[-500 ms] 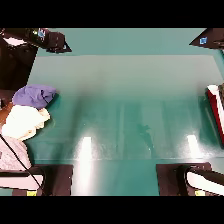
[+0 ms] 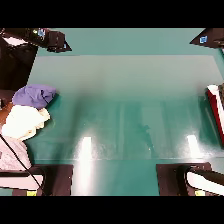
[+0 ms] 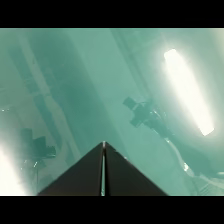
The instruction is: Fold the shirts.
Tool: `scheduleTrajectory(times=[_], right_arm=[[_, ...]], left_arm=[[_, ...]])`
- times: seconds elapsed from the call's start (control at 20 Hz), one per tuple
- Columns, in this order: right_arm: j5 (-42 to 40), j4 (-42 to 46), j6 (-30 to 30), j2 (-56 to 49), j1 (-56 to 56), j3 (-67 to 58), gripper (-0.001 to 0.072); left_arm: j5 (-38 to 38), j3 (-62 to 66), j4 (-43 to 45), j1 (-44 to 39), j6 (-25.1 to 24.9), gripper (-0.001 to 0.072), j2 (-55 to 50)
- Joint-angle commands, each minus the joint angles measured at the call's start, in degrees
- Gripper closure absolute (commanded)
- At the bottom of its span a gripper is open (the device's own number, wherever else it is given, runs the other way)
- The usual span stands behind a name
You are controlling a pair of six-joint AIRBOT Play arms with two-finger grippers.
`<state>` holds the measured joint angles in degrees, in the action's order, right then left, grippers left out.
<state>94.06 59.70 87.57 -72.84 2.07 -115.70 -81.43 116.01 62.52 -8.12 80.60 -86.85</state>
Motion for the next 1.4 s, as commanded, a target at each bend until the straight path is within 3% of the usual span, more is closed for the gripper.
scheduleTrajectory(times=[0.0,0.3,0.35,0.4,0.45,0.55,0.6,0.65,0.7,0.95,1.25,1.3,1.35], right_arm=[[-0.04,0.0,0.0,-0.04,-0.04,-0.07,0.0693],[-0.04,0.0,-0.02,-0.04,-0.07,-0.07,0.0693],[-0.04,0.0,-0.02,-0.04,-0.04,-0.07,0.0694],[-0.07,0.0,-0.04,-0.04,-0.07,-0.07,0.0694],[-0.09,0.0,-0.07,-0.04,-0.07,-0.07,0.0694],[-0.09,0.02,-0.66,-0.04,-0.04,-0.07,0.0693],[-0.17,0.0,-0.66,-0.04,-0.07,-0.02,0.0693],[-0.28,0.0,-0.66,-0.04,-0.07,0.02,0.0694],[-0.5,0.02,-0.66,-0.04,-0.07,0.04,0.0694],[-0.92,0.0,-0.63,-0.04,-0.07,0.04,0.0694],[-0.96,0.0,-0.63,-0.04,-0.07,0.04,0.0693],[-1.01,0.0,-0.61,-0.04,-0.07,0.04,0.0694],[-1.05,0.0,-0.63,-0.04,-0.07,0.04,0.0694]], left_arm=[[0.02,0.0,0.0,0.0,-0.02,0.0682,0.0],[2.6,0.0,2.78,0.13,-0.04,0.0682,-0.04],[0.76,0.0,6.58,0.2,-0.02,0.0636,-0.04],[-1.95,-0.15,12.52,0.2,0.59,0.0422,-0.04],[-4.83,-0.98,20.52,0.2,2.64,0.0302,-0.04],[-8.31,-5.09,34.51,0.87,5.81,0.0303,-0.04],[-8.76,-8.41,37.13,1.97,6.95,0.0244,-0.04],[-8.26,-11.89,37.24,3.28,8.11,0.0096,-0.02],[-7.39,-15.72,37.31,4.83,8.9,0.0046,-0.04],[-0.87,-28.28,37.18,11.56,11.72,0.0046,-0.04],[7.21,-35.82,37.29,12.33,12.5,0.0048,-0.11],[7.63,-35.82,37.33,12.33,12.5,0.0086,-0.11],[7.63,-35.82,37.33,12.33,12.44,0.0282,-0.09]])
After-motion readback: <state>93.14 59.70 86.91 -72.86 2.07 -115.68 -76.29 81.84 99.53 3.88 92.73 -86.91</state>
